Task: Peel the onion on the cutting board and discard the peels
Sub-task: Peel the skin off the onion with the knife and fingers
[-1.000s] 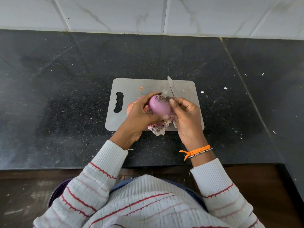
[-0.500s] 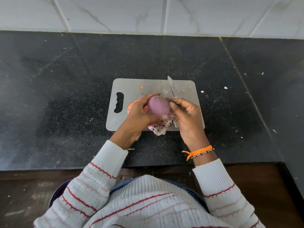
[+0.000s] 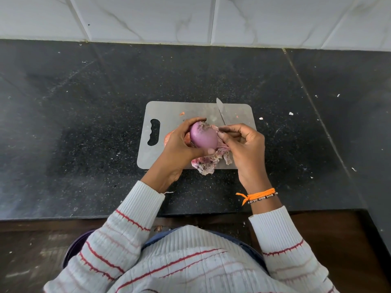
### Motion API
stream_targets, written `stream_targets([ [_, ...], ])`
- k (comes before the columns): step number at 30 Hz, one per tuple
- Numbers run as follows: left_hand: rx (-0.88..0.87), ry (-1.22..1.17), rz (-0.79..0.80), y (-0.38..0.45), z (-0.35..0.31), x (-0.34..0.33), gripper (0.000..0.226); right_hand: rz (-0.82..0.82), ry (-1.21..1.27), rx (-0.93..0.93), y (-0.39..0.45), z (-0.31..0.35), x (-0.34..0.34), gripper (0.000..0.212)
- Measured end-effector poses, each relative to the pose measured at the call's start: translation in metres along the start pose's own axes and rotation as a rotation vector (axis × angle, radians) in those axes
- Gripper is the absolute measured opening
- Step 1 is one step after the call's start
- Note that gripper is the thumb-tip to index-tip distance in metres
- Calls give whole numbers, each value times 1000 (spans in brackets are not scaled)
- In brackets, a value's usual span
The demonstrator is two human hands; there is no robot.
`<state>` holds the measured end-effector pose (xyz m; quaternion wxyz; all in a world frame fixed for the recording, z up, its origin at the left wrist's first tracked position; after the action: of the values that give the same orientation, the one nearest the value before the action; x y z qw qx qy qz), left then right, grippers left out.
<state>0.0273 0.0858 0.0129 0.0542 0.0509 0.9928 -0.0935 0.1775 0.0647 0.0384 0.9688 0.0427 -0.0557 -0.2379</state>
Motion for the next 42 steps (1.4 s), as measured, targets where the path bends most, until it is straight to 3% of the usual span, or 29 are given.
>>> stream_targets([
  [5,-8,-9,-3,0,-2,1,74,-80,-229,137,5,2,9,12],
  [9,4,-18,-14,1,0,1,74,-69,-341,286,-2,15,4,26],
  [17,17,-50,-116,3,3,7,73,10,-132,161,-11,19,-4,14],
  [26,-225,242,-267,2,-13,13,76,-104,-136,167,-16,21,-1,18],
  [42,-179,157,-225,0,-12,9,72,-82,-116,85,-15,18,1,17],
])
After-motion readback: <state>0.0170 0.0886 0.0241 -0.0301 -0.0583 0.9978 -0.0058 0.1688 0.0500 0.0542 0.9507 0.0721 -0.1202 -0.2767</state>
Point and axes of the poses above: each hand's wrist, its own y-axis towards the middle knuckle, its own x-axis out of the back of the hand, z = x × y, the point moved 10 cm from there along y, towards the middle knuckle, and after that the axes turned 9 degrees about -z, right-handed, at the moved point
